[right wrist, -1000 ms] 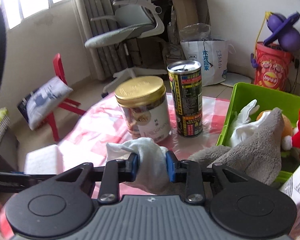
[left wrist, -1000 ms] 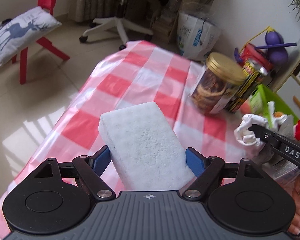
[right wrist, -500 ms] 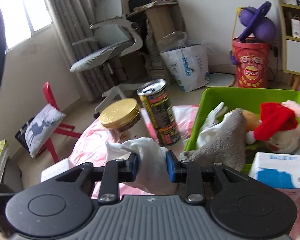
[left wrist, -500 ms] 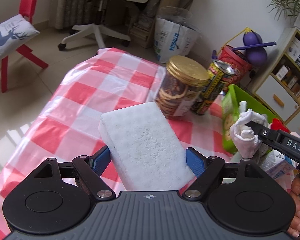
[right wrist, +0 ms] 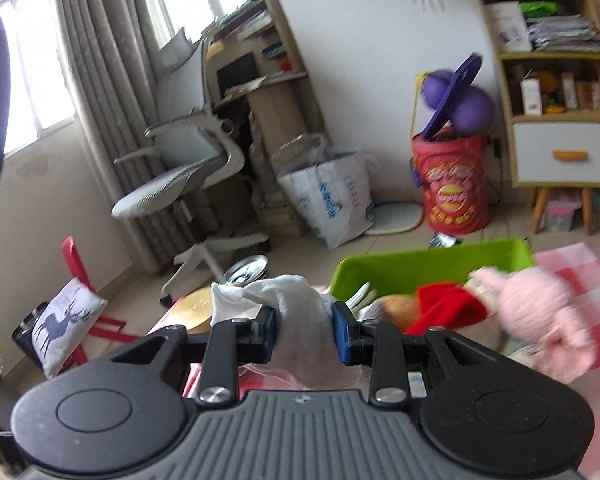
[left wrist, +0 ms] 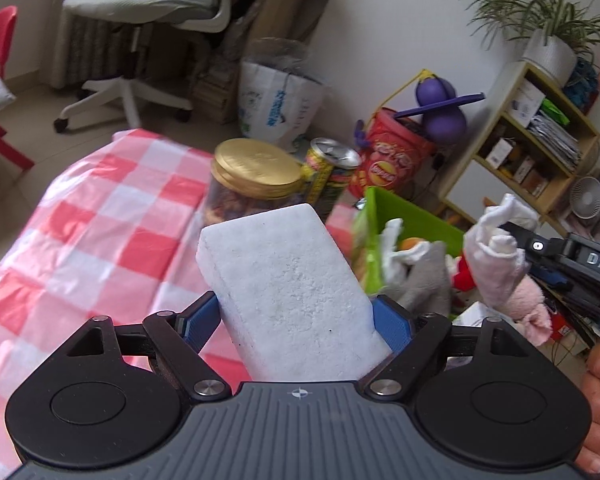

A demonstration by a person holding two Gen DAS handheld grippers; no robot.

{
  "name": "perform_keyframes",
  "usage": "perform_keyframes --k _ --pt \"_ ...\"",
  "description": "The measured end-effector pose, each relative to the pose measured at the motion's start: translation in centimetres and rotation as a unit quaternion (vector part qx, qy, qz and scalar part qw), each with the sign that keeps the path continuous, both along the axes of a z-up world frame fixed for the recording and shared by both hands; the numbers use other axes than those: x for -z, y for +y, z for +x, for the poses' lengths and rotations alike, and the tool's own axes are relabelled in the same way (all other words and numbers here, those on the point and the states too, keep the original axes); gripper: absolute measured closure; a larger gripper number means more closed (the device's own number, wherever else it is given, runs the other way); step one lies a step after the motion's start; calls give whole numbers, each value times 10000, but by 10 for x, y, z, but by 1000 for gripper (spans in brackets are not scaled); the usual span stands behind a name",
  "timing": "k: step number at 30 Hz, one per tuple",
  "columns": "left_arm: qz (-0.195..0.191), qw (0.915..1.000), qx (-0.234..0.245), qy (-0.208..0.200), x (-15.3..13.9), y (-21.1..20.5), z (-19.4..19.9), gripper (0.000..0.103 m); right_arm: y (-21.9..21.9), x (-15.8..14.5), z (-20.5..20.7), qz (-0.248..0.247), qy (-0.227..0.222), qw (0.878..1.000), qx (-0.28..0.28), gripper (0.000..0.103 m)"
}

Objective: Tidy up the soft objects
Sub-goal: 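Carry the sponge in the left tool while the right tool carries the white cloth to the bin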

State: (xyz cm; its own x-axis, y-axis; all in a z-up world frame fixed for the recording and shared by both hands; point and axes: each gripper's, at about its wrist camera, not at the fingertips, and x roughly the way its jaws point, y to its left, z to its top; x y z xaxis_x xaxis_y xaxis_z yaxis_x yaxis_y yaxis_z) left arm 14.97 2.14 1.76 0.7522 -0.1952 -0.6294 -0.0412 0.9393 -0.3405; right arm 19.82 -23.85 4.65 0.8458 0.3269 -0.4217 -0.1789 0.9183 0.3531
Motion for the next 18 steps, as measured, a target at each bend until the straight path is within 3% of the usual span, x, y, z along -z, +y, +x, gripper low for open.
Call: perform_keyframes --k 10,18 --pt "-496 9982 49 -335 -12 -19 10 22 -67 -19 -19 757 -131 9933 862 90" --pt "-652 9961 59 -585 -24 -31 18 22 -96 -16 -17 924 -51 9883 1210 90"
